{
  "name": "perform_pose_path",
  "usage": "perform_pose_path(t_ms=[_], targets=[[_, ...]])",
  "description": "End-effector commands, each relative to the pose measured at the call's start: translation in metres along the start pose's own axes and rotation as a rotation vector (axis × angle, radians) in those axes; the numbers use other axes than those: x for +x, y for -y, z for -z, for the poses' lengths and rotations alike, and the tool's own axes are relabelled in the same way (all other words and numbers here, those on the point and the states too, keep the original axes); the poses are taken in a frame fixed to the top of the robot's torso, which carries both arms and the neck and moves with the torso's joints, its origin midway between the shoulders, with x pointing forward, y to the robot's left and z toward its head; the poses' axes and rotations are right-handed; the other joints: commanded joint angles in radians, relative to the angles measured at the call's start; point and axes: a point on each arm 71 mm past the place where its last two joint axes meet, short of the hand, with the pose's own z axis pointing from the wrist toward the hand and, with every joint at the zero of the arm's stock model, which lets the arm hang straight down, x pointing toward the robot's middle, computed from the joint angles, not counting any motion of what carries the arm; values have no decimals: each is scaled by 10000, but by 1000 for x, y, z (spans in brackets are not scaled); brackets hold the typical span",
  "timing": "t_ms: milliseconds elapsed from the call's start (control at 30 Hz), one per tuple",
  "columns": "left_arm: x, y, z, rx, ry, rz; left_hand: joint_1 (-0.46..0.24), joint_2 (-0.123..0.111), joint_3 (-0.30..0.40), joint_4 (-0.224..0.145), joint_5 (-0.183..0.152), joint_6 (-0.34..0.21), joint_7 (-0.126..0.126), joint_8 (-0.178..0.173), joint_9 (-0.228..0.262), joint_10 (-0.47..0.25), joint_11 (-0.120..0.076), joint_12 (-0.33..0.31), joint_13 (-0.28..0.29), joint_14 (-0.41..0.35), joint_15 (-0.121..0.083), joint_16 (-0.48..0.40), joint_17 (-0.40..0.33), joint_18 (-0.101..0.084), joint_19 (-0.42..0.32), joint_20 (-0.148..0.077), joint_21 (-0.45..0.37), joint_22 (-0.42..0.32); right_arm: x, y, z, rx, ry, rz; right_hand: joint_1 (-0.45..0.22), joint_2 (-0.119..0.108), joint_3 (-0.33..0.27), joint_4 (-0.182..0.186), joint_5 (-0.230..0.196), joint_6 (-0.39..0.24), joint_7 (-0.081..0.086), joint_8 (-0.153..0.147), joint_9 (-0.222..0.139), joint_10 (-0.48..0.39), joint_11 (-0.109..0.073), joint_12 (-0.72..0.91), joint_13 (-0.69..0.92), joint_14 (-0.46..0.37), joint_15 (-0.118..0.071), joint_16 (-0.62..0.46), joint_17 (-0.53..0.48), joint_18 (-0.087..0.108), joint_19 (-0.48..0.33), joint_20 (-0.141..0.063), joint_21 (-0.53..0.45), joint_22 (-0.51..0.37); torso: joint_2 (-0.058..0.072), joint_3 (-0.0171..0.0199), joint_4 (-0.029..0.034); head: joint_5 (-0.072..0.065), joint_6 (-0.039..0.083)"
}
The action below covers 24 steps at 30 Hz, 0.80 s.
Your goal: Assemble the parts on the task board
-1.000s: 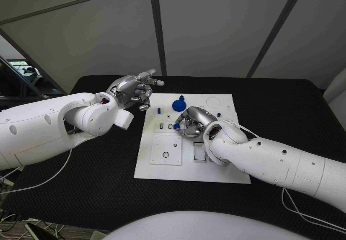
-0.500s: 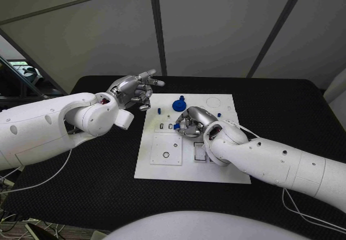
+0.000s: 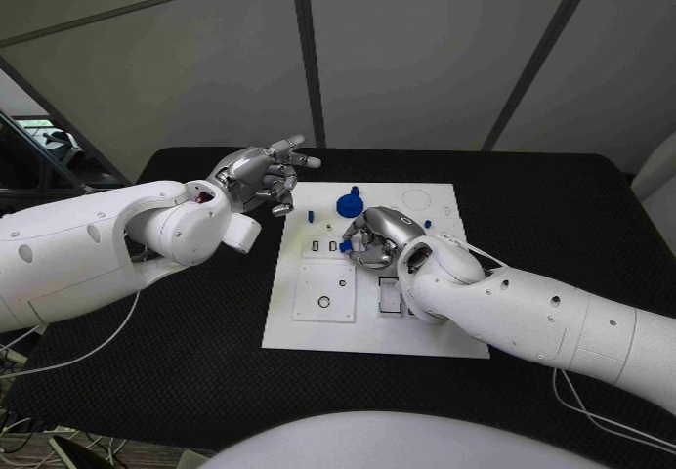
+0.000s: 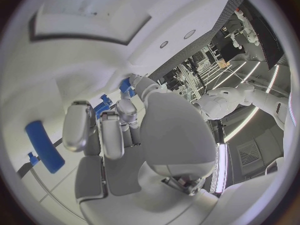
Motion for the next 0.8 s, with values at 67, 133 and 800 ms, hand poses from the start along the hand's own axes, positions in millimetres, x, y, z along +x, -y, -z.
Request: perform_pose_path(t_ms=[67,133,800], targets=[[1,1,0,67,-139,-108,31,-68,0,-55,-65,0,35,-50,9,29,10,43,7,416,76,51,968,353,54,-10,49,7,-1,-2,0,-160,28,542,-32,-119,-36,-57,-53,-141,28,-25,-27,-114,-2,-67,-71,664,36,-75,1080,-88,-59,34,-78,-67,2,0,2,2,0],[1,1,0,65,-137,-115,32,-63,2,-58,-67,7,32,-46,13,37,8,49,13,421,74,57,977,353,56,-10,50,7,-1,-2,0,-179,10,577,-47,-143,-52,-63,-53,-177,37,-39,-33,-135,8,-81,-89,656,44,-90,1059,-84,-74,41,-93,-91,0,2,2,2,-3],[1,1,0,7,-142,-122,31,-60,3,-59,-69,10,32,-45,15,58,7,70,45,428,73,68,992,349,71,-10,72,19,0,-1,3,-196,-236,694,-205,-262,-271,-51,80,-505,108,-151,-73,-327,85,-170,-237,592,118,-197,920,-75,-120,110,-134,-136,-1,2,1,1,-34]])
